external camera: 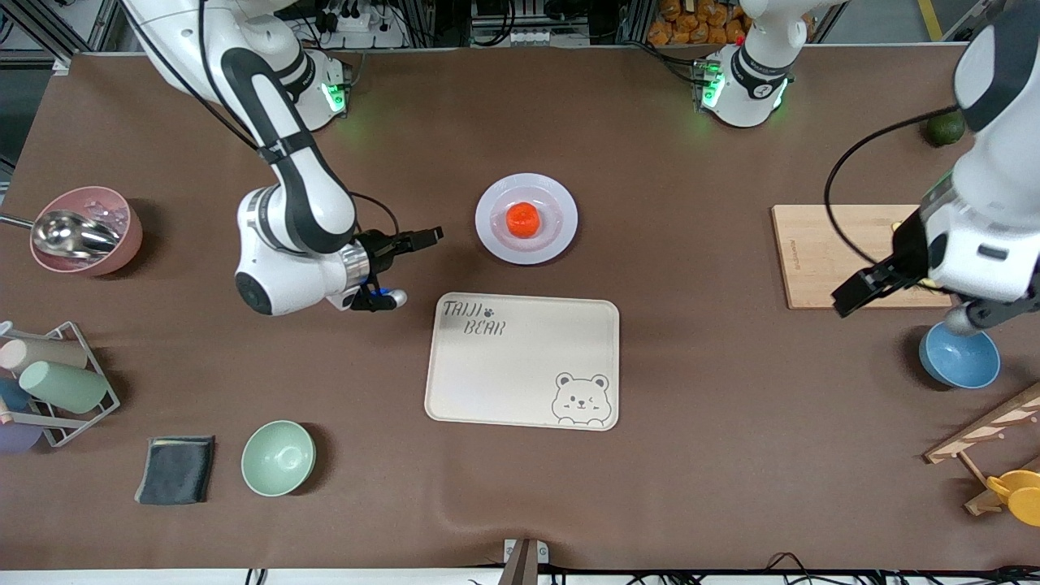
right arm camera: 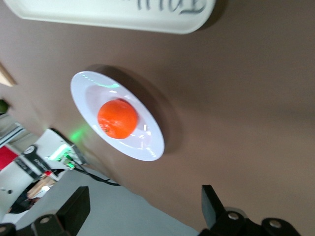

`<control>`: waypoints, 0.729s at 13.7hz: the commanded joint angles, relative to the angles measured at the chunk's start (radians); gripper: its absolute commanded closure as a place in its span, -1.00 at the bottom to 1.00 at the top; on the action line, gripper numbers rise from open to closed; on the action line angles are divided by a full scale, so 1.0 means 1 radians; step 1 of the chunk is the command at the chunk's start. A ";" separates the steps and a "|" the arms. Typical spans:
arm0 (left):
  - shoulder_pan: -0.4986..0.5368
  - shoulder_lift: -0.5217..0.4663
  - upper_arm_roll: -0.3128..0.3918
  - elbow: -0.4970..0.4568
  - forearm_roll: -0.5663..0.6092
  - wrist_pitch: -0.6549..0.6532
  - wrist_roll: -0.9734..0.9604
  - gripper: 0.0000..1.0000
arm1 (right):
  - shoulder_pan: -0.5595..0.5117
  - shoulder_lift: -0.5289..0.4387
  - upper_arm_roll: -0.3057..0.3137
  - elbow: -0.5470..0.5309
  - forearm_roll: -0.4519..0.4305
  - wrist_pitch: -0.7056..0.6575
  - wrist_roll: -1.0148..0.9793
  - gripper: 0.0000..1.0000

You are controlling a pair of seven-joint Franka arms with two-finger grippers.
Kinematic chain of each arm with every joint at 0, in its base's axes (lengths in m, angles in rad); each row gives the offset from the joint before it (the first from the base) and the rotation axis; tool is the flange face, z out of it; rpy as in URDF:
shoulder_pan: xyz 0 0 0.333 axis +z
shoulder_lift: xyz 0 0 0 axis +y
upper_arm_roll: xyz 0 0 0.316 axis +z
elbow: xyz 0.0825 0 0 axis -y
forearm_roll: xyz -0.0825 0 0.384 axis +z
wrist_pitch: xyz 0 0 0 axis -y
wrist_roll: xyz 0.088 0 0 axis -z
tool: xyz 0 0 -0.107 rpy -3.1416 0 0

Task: Place orange and plate with both arms
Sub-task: 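Grasp the plate rim with the right gripper while the left gripper withdraws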

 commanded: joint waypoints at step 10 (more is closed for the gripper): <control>-0.189 -0.200 0.438 -0.095 -0.243 -0.163 0.445 -1.00 | 0.081 -0.016 -0.007 -0.262 0.396 0.179 -0.308 -1.00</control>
